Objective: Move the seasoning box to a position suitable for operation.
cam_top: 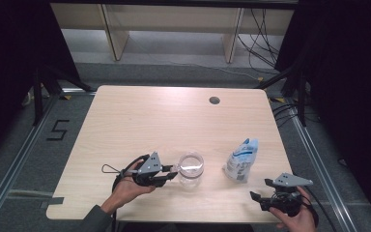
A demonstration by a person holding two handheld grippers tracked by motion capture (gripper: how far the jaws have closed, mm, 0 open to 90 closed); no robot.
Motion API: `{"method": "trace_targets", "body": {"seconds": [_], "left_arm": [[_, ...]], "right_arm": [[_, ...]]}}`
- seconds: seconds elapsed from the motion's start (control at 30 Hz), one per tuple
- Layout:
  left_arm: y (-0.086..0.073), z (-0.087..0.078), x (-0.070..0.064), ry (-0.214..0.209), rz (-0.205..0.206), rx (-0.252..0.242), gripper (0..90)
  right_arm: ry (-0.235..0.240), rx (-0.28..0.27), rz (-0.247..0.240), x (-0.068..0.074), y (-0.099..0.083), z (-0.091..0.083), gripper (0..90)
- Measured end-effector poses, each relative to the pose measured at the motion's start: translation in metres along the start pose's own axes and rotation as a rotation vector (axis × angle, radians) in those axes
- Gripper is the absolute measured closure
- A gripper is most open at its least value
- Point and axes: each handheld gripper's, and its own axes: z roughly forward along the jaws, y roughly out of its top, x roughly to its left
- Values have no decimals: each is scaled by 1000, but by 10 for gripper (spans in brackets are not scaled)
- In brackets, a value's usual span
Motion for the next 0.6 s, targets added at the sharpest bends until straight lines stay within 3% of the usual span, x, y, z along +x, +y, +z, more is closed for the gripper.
{"method": "trace_targets", "body": {"seconds": [0.03, 0.07, 0.13, 0.17, 0.27, 0.3, 0.37, 0.5, 0.53, 0.6], "left_arm": [[0, 0, 0, 6, -9, 0, 720], [0, 0, 1, 8, 9, 8, 720], [0, 0, 2, 9, -5, 16, 720], [-1, 1, 1, 7, -12, 6, 720], [0, 1, 1, 27, -3, 15, 714], [-2, 3, 1, 22, -27, 9, 706], [-3, 3, 2, 25, -19, 18, 678], [-5, 2, 1, 43, -56, 8, 587], [-5, 0, 2, 36, -51, 5, 562], [-4, -3, 0, 36, -63, -5, 544]], "right_arm": [[0, 7, 28, 2, 0, -1, 234], [0, 7, 25, 2, 0, 0, 234], [-4, -2, 0, 0, -1, 0, 234], [0, 7, 24, 2, -1, -1, 234], [-3, 11, 25, 2, 0, -1, 234], [-3, 8, 14, 1, 0, -1, 234], [-10, -5, -5, 0, 0, 0, 234], [-4, -2, 8, 1, -1, 0, 234], [-16, -4, -19, 0, 0, -1, 234], [-4, 6, 26, 2, 0, -2, 234]]}}
